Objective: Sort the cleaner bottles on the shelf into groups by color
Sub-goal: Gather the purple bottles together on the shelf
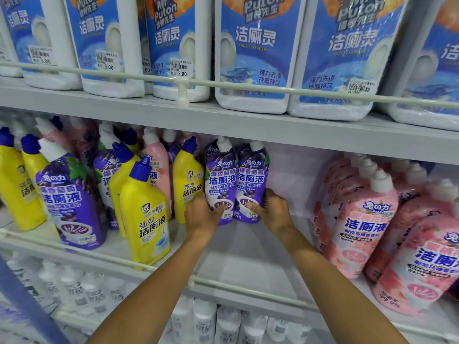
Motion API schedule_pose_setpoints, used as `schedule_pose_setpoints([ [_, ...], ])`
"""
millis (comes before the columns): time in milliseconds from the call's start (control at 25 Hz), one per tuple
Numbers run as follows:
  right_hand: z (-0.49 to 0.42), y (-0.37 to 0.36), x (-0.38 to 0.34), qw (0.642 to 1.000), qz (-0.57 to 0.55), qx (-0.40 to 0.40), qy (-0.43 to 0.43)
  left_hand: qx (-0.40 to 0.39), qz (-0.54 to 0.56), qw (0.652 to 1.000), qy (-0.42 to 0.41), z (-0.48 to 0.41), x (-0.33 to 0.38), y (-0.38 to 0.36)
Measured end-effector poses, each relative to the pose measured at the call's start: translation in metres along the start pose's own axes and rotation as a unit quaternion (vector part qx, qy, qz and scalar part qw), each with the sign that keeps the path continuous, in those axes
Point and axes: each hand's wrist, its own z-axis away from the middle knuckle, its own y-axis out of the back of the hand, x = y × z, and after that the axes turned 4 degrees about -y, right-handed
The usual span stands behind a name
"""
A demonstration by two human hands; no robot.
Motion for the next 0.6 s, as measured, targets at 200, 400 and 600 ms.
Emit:
schedule_pose_setpoints([
  [200,0.001,-0.001,-0.003,1.0,-0.007,-0.008,-0.005,-0.028,-0.011,0.999,0.018,-0.002,-0.007,0.003],
  [400,0.003,0.007,-0.02,0.998,0.044,-0.038,-0.037,-0.053,-0.048,0.997,0.002,-0.004,-0.006,0.007],
  [600,0.021,0.02,-0.033,0.985,0.165,-0.045,-0.026,-0.161,-0.096,0.982,-0.037,0.0,-0.009,0.02],
])
